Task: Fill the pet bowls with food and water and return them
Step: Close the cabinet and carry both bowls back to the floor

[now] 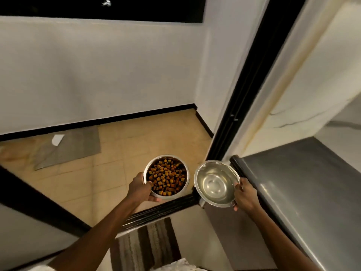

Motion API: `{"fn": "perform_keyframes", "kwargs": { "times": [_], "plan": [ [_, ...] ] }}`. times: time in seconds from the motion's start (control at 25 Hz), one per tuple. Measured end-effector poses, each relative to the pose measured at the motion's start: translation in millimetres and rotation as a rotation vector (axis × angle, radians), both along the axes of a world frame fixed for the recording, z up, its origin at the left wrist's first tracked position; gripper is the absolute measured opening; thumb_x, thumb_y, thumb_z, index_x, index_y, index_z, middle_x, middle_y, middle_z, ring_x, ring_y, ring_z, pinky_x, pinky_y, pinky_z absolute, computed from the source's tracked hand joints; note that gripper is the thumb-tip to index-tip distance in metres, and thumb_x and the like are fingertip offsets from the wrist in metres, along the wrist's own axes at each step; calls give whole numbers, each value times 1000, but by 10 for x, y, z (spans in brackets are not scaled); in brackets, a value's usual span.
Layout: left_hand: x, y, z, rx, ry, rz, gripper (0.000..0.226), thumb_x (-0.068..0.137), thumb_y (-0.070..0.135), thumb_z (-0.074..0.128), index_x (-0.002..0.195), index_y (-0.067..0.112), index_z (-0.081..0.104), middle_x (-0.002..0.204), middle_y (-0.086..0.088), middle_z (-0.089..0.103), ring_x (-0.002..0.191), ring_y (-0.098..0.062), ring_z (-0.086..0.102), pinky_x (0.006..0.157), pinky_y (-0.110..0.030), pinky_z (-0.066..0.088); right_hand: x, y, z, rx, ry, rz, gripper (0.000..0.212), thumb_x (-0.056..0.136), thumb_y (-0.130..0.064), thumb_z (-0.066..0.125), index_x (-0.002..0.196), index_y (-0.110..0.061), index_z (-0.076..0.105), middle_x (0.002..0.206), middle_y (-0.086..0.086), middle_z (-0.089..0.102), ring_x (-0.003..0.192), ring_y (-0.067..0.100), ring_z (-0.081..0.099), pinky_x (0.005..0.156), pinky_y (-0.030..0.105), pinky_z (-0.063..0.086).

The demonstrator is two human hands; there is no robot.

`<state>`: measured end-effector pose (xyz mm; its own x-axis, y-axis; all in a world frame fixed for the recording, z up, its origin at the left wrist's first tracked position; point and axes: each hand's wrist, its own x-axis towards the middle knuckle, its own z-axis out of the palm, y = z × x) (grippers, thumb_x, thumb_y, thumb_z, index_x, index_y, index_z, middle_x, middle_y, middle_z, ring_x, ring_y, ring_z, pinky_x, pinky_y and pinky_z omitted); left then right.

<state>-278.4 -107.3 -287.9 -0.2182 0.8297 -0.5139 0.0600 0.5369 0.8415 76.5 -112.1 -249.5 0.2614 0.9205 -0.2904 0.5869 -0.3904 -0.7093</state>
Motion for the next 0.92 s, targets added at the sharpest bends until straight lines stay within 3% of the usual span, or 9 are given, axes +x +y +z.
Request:
{"fn": "perform_keyframes", "kwargs": {
  "times": [0.2, 0.36, 0.44, 0.72, 0.92],
  "plan": [
    [-678, 142, -91, -13, -65, 187, 43, 103, -4, 48, 139, 19, 49, 130, -20, 60, 78, -42, 78, 60, -50, 65, -838, 766, -111, -19, 19, 161, 19, 109, -20, 40, 121, -10, 51, 79, 24, 71, 47, 34, 69, 45, 38, 58],
    [-1163, 515, -229, -38, -89, 323, 45, 98, -8, 50, 133, 20, 52, 132, -20, 58, 92, -45, 74, 58, -51, 65, -1474, 1437, -288, -35, 38, 222, 26, 111, -20, 38, 130, -6, 49, 86, 18, 68, 43, 29, 65, 40, 32, 54],
    [-1384, 792, -275, -40, -70, 352, 44, 98, -9, 50, 130, 21, 50, 130, -19, 58, 97, -44, 72, 58, -49, 65, -1781, 1830, -358, -22, 30, 234, 27, 111, -17, 37, 130, -1, 49, 82, 12, 64, 44, 22, 62, 37, 23, 49],
    [-2044, 2117, -483, -128, -57, 475, 48, 98, -10, 54, 129, 26, 42, 129, -16, 54, 98, -39, 69, 60, -50, 65, -2704, 3342, -712, -51, 123, 234, 20, 110, -16, 39, 124, -7, 49, 70, 20, 67, 33, 18, 58, 33, 30, 48],
    [-2491, 3198, -652, -152, -102, 552, 50, 96, -12, 53, 132, 23, 44, 134, -16, 52, 104, -41, 67, 56, -44, 64, -3245, 4442, -920, -94, 103, 250, 19, 109, -13, 38, 125, -9, 48, 65, 16, 67, 30, 18, 58, 34, 26, 48]
  ]
}}
